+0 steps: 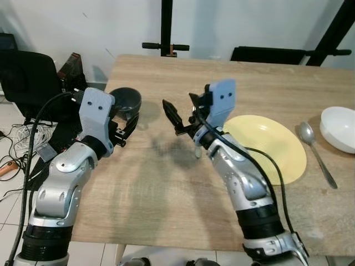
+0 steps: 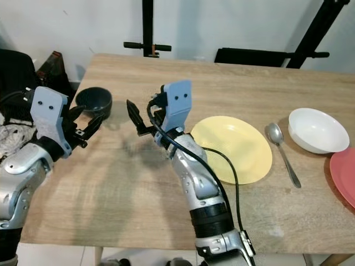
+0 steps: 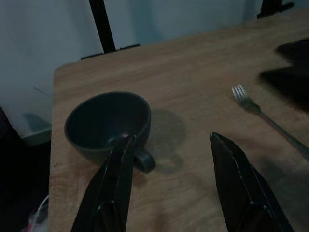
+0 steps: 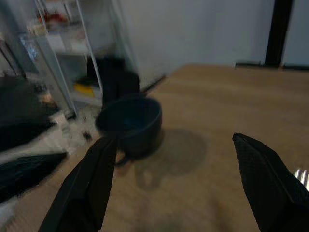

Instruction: Setting the table

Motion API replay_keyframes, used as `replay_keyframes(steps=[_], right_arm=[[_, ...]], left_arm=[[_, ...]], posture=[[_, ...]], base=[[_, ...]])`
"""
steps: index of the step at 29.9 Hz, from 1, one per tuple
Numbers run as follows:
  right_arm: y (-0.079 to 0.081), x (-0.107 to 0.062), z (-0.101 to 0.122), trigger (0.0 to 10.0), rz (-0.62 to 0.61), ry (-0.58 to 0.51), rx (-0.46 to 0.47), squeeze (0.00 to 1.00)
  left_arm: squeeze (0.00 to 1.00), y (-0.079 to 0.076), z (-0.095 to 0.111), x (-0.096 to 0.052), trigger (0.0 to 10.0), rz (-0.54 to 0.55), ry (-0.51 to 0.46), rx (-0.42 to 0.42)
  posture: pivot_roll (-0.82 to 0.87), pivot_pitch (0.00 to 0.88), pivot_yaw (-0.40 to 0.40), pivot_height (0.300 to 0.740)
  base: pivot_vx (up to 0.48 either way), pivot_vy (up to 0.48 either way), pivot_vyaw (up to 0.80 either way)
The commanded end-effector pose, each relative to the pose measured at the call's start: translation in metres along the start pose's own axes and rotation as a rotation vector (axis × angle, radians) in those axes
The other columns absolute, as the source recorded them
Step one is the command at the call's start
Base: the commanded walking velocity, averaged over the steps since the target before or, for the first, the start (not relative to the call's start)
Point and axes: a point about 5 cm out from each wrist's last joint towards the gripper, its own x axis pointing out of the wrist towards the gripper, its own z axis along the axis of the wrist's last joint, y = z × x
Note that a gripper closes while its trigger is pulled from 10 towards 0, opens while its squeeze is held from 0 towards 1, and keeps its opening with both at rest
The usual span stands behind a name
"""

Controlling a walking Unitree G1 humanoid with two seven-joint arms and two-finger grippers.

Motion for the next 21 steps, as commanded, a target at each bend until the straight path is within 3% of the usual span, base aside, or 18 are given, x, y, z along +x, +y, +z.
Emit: replay_keyframes(steps=[1, 4, 5, 11, 21], right_arm=[[0.002, 0.007, -0.012, 10.0, -0.036, 0.065, -0.02, 0.0], [-0.005, 0.012, -0.021, 10.0, -0.114, 0.125, -0.013, 0.0], [-0.009, 0.013, -0.025, 10.0, -0.156, 0.148, -0.012, 0.0], [-0.015, 0.011, -0.036, 10.0, -0.214, 0.191, -0.04, 0.0], [-0.031, 0.007, -0.04, 10.0, -0.347, 0.201, -0.075, 0.0]], left_arm=[[0.0, 0.009, 0.0, -0.008, 10.0, 0.012, 0.035, 0.012], [0.0, 0.017, -0.001, -0.014, 10.0, -0.007, 0.102, 0.052], [0.0, 0.016, 0.003, -0.021, 10.0, -0.096, 0.117, 0.088], [0.0, 0.008, 0.002, -0.028, 10.0, -0.232, 0.164, 0.157], [0.0, 0.003, 0.008, -0.026, 10.0, -0.26, 0.169, 0.158]], posture=[[0.06, 0.041, 0.035, 0.74], [0.09, 0.049, 0.028, 0.74], [0.11, 0.059, 0.019, 0.74], [0.14, 0.089, 0.02, 0.74], [0.13, 0.118, 0.029, 0.74]], base=[[0.0, 0.0, 0.0], [0.0, 0.0, 0.0], [0.0, 0.0, 0.0], [0.0, 0.0, 0.0], [0.0, 0.0, 0.0]])
